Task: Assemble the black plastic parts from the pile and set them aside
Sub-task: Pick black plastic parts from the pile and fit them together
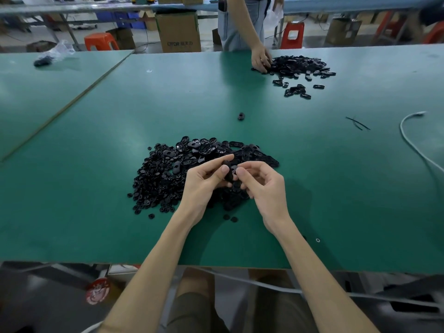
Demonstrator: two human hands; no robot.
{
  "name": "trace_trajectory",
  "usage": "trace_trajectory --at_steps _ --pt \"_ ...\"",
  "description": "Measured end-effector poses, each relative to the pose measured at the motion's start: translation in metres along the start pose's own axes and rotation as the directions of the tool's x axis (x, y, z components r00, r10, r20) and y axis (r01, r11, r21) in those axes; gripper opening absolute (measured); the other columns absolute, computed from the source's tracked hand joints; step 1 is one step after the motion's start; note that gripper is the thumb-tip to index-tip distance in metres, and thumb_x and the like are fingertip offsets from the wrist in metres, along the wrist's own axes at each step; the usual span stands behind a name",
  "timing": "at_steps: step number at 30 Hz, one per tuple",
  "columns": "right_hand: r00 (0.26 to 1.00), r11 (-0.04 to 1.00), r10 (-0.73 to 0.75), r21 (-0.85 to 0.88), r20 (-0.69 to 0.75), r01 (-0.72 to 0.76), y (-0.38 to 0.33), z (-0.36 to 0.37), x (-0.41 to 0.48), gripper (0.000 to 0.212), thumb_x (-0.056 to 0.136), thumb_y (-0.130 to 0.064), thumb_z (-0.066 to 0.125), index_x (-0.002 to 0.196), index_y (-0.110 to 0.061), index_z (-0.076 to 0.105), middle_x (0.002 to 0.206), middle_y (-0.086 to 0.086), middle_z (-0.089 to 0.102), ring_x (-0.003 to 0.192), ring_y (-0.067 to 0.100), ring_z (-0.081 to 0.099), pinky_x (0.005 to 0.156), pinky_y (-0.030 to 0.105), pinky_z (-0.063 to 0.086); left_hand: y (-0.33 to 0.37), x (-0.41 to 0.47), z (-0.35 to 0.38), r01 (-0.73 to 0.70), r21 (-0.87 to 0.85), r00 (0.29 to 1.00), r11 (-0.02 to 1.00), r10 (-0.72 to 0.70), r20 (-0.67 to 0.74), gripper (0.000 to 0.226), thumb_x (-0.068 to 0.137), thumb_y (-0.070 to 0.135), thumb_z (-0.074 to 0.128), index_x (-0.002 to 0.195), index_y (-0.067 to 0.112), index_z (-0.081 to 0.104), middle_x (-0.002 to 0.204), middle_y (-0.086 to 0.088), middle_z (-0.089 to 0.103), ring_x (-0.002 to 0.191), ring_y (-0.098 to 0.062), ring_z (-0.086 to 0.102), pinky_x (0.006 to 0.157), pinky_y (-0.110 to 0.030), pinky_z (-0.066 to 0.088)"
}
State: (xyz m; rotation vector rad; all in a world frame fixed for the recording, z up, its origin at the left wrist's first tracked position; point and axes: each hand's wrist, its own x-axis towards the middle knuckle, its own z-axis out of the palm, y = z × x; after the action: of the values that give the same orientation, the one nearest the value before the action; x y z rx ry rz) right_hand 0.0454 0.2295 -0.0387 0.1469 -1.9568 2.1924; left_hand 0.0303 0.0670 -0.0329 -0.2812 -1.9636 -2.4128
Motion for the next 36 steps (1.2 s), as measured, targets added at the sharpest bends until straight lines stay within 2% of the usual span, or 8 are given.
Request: trace_trajectory --at_steps 3,7,12,15,18,22,31,36 --pt "0.999 1.000 0.025 0.012 -0.041 -0.024 0.0019 -0.0006 0.0011 0.008 0.094 -0.028 0.078 0.100 -0.023 0.076 0.083 -0.003 0.076 0.067 0.010 0.064 0.056 0.021 0.048 0.0004 -0.0005 0.0002 -0.008 0.039 1.000 0.999 0.008 0.002 0.031 0.096 0.013 0.070 0.127 0.012 0.072 0.091 -0.009 0.073 0.083 -0.020 0.067 0.068 -0.026 0.053" --pt "0.999 1.000 0.026 0.003 -0.023 -0.026 0.0019 0.0001 0.0000 0.007 0.096 -0.026 0.076 0.102 -0.023 0.078 0.085 -0.002 0.077 0.069 0.010 0.066 0.054 0.023 0.049 0.0028 -0.0018 0.0015 -0.032 0.066 0.999 0.997 0.032 0.005 0.022 0.090 0.016 0.078 0.112 0.013 0.077 0.096 -0.008 0.077 0.081 -0.016 0.067 0.065 -0.023 0.050" --pt "0.999 0.999 0.033 0.027 -0.037 -0.032 0.0023 -0.0004 0.0005 0.008 0.095 -0.015 0.076 0.103 -0.018 0.077 0.087 0.000 0.078 0.071 0.011 0.068 0.054 0.023 0.050 0.0045 -0.0028 0.0002 -0.055 0.099 0.998 0.994 0.050 0.045 0.022 0.093 0.010 0.074 0.114 0.011 0.079 0.105 -0.008 0.079 0.087 -0.013 0.070 0.071 -0.021 0.054" --pt "0.997 0.998 0.033 0.047 -0.066 -0.029 0.0020 -0.0005 0.0003 0.010 0.093 -0.013 0.078 0.102 -0.017 0.077 0.085 0.000 0.078 0.071 0.012 0.069 0.054 0.023 0.050 0.0041 -0.0021 0.0000 -0.043 0.102 0.997 0.994 0.036 0.069 0.026 0.095 0.005 0.070 0.120 0.007 0.075 0.113 -0.009 0.078 0.096 -0.019 0.072 0.081 -0.025 0.058" --pt "0.995 0.998 0.031 0.051 -0.091 -0.027 0.0019 -0.0020 0.0008 0.007 0.093 -0.011 0.078 0.098 -0.016 0.077 0.084 0.000 0.077 0.072 0.012 0.068 0.055 0.024 0.050 0.0038 -0.0022 0.0016 -0.014 0.086 0.998 0.996 0.008 0.070 0.028 0.094 0.001 0.070 0.122 0.005 0.074 0.113 -0.012 0.077 0.096 -0.023 0.073 0.088 -0.029 0.060" --pt "0.996 1.000 0.012 0.028 -0.085 -0.009 0.0019 -0.0024 0.0004 0.007 0.093 -0.010 0.078 0.095 -0.017 0.077 0.081 -0.001 0.076 0.069 0.012 0.065 0.057 0.024 0.050 0.0043 -0.0034 0.0036 -0.033 0.095 0.998 0.995 0.028 0.055 0.027 0.093 -0.001 0.071 0.119 0.002 0.075 0.108 -0.013 0.078 0.094 -0.022 0.074 0.089 -0.029 0.059" --pt "0.999 0.999 0.031 0.045 -0.028 -0.030 0.0009 0.0002 -0.0001 0.012 0.089 -0.001 0.079 0.094 -0.012 0.074 0.079 0.002 0.078 0.072 0.015 0.075 0.061 0.020 0.053 0.0037 -0.0041 0.0065 -0.050 0.160 0.999 0.986 0.049 0.009 0.027 0.093 -0.011 0.065 0.108 0.008 0.078 0.096 -0.009 0.080 0.080 -0.014 0.074 0.080 -0.022 0.058" --pt "0.999 0.998 0.044 0.050 -0.021 -0.043 0.0008 0.0004 0.0001 0.011 0.088 0.001 0.080 0.093 -0.007 0.075 0.081 0.003 0.079 0.073 0.013 0.076 0.065 0.017 0.055 0.0037 -0.0032 0.0068 -0.054 0.197 0.998 0.979 0.056 -0.006 0.028 0.093 -0.014 0.063 0.104 0.006 0.077 0.097 -0.007 0.080 0.082 -0.015 0.075 0.081 -0.023 0.059"
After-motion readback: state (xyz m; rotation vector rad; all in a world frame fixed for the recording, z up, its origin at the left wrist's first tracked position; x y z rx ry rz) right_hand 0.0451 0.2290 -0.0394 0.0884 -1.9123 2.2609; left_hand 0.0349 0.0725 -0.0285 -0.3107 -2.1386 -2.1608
